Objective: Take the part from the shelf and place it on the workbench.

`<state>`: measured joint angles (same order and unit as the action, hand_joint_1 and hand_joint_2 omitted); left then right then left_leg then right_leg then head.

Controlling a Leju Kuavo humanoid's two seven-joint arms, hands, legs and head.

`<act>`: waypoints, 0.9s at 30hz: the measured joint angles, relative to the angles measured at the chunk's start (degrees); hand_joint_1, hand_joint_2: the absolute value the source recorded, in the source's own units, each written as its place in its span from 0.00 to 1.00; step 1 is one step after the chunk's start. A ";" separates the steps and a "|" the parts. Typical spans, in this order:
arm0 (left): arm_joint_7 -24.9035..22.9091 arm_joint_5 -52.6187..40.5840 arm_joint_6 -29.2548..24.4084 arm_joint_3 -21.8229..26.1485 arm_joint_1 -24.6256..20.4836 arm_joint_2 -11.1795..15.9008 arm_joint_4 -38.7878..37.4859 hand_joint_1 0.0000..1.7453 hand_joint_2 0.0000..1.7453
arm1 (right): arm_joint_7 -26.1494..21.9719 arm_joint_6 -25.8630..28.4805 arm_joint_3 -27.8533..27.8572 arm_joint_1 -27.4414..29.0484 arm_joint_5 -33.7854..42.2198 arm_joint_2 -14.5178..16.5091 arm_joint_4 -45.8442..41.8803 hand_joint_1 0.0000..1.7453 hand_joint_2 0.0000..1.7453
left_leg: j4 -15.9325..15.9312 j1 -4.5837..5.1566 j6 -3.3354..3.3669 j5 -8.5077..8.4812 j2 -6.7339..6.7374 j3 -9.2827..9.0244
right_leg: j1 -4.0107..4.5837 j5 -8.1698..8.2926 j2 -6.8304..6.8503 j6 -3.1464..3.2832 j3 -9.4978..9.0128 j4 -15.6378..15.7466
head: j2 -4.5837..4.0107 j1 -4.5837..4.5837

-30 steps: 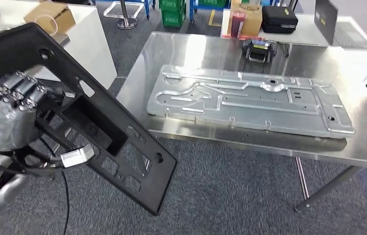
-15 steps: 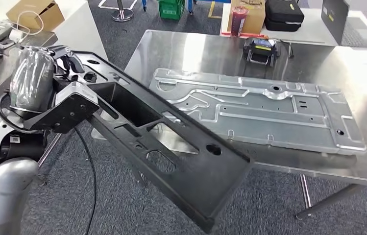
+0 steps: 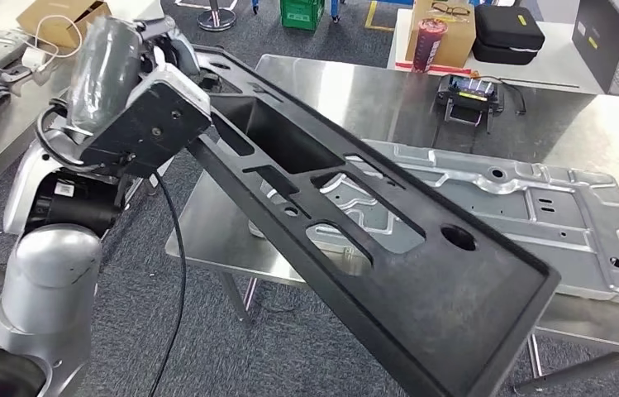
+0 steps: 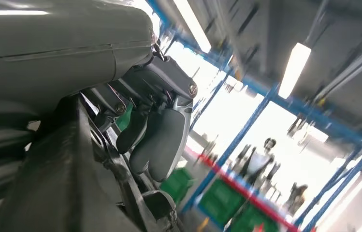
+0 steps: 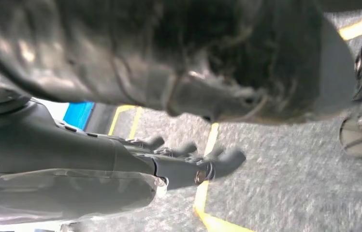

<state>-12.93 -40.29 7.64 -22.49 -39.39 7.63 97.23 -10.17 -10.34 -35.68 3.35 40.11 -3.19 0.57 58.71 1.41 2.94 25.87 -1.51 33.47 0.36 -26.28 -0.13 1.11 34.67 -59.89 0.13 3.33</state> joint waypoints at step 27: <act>-0.78 -11.85 -7.71 -6.41 -7.82 -12.59 -33.33 1.00 1.00 | 2.69 3.38 2.48 0.64 7.81 0.09 0.09 0.00 0.00 | -0.28 -2.85 -2.62 -2.15 1.30 2.50 | -3.08 -2.67 0.85 -2.23 -6.54 4.16 | 0.00 0.28</act>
<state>-13.71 -52.14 -0.07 -28.89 -47.21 -4.96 63.90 -7.48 -6.96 -33.20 3.99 47.92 -3.09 0.66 58.43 -1.44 0.32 23.72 -0.21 35.97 -2.72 -28.96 0.72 -1.12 28.13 -55.73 0.13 3.61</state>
